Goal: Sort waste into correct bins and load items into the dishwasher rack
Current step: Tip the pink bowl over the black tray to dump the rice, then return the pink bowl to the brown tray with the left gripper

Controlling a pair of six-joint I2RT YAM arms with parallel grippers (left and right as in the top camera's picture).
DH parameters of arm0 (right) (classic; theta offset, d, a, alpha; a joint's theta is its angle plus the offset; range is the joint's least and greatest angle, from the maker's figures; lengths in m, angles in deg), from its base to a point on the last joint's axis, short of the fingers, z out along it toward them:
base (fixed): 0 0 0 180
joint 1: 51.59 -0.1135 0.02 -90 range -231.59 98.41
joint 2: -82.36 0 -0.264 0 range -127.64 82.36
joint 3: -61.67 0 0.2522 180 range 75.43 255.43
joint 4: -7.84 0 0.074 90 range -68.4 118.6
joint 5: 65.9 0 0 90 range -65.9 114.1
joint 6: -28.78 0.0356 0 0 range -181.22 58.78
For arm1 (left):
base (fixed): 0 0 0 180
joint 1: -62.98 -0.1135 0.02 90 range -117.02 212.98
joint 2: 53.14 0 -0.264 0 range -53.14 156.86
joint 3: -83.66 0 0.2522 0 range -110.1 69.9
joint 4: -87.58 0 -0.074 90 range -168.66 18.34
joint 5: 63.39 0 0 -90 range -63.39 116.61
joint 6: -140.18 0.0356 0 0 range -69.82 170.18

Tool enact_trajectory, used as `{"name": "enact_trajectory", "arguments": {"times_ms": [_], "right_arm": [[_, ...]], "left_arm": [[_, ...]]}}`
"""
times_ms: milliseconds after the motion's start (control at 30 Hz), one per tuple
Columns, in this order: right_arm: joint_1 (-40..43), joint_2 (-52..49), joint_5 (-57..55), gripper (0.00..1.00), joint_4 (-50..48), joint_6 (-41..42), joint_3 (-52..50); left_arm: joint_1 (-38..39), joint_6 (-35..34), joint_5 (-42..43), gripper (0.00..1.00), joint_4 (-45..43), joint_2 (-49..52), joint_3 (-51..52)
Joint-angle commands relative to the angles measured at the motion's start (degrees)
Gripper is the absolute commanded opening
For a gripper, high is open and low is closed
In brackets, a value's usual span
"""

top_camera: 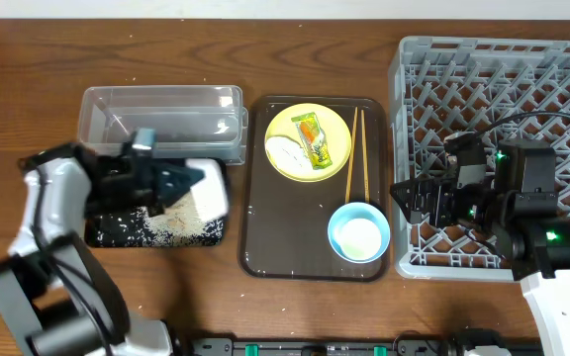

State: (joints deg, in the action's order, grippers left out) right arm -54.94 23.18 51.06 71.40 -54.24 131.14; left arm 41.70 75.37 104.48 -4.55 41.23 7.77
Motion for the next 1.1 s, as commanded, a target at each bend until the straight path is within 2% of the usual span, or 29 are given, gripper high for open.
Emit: {"name": "enact_trajectory", "arguments": {"times_ms": [0, 100, 167, 300, 467, 533, 567, 733, 800, 967, 1067], "right_arm": [[0.4, 0.4, -0.2, 0.99, -0.4, -0.2, 1.3], [0.4, 0.4, -0.2, 0.99, -0.8, -0.2, 1.3], [0.4, 0.4, -0.2, 0.99, -0.8, -0.2, 1.3], [0.4, 0.4, -0.2, 0.99, -0.4, -0.2, 1.3], [0.4, 0.4, -0.2, 0.99, 0.4, -0.2, 1.3], [0.4, 0.4, -0.2, 0.99, 0.5, -0.2, 1.3], [0.4, 0.4, -0.2, 0.99, 0.6, -0.2, 1.3], [0.4, 0.4, -0.2, 0.99, 0.8, -0.2, 1.3], [0.4, 0.4, -0.2, 0.99, 0.7, -0.2, 1.3], [0.4, 0.4, -0.2, 0.99, 0.7, -0.2, 1.3], [0.4, 0.4, -0.2, 0.99, 0.7, -0.2, 1.3]], "left_arm": [[7.1, -6.7, -10.4, 0.06, -3.3, -7.6, -1.9], [18.0, -22.4, -28.8, 0.06, -12.4, -12.8, -1.9], [25.2, -28.4, -38.4, 0.06, -15.8, -14.6, -1.9], [40.2, -37.9, -53.9, 0.06, -22.4, -13.8, -1.9], [54.1, -45.8, -69.1, 0.08, -26.3, -7.9, -1.7], [56.8, -47.4, -71.0, 0.12, -27.8, -5.6, -1.7], [57.9, -48.1, -71.1, 0.17, -28.9, -4.4, -1.7], [59.0, -50.8, -67.9, 0.58, -30.3, -4.5, -2.9], [59.0, -50.8, -65.2, 0.62, -30.3, -5.6, -4.5], [59.9, -50.8, -59.6, 0.65, -33.1, -7.2, -6.5], [62.0, -50.4, -59.5, 0.66, -34.2, -6.4, -6.4]]}}
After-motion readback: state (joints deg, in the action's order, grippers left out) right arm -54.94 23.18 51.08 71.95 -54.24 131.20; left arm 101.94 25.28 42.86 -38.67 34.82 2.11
